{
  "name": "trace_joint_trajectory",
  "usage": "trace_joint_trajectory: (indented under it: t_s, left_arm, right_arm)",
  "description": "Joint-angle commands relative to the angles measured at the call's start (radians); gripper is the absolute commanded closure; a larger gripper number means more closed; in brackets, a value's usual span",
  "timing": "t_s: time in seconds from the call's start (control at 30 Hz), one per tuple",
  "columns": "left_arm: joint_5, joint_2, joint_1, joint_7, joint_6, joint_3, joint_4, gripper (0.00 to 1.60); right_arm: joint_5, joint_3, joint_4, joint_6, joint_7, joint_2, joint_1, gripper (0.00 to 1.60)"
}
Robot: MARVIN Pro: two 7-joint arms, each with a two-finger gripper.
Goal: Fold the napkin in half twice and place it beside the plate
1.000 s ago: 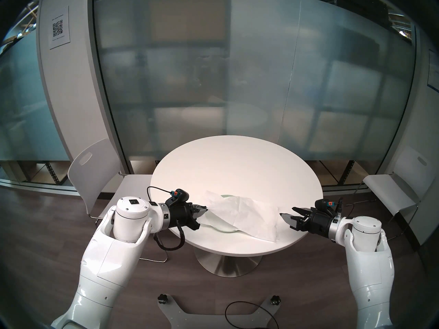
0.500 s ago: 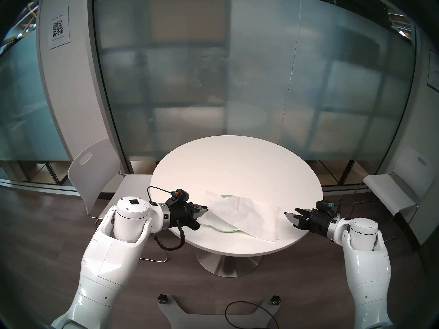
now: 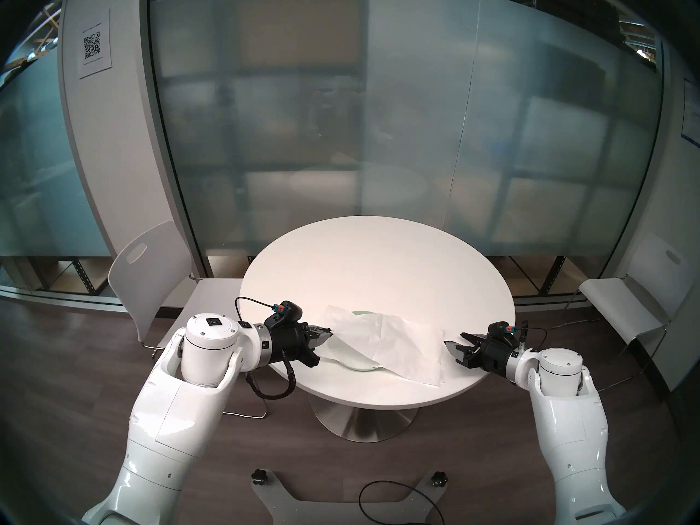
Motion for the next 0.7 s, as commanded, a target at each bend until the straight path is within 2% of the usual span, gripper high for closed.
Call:
trace_joint_trajectory:
  t_s: [0.0,0.03,0.27,0.67]
  left_arm:
    - [0.001,0.001,0.001,0.001,-0.002,0.001,-0.024,1.60]
    - [0.001,0.001,0.001,0.000,-0.001,0.000,-0.025,1.60]
    - [0.002,0.000,0.006,0.002,0.002,-0.004,-0.032,1.60]
    - [0.000,0.002,0.015,0.007,0.001,-0.017,-0.034,1.60]
  right_arm:
    - [0.001,-0.015,0.018,-0.037,-0.007,-0.007,0.071,0.16]
    - [-0.001,-0.018,0.026,-0.040,-0.009,-0.009,0.077,0.11]
    - [-0.007,-0.039,0.068,-0.061,-0.016,-0.019,0.109,0.09]
    - [-0.025,-0.083,0.107,-0.064,-0.017,-0.011,0.131,0.23]
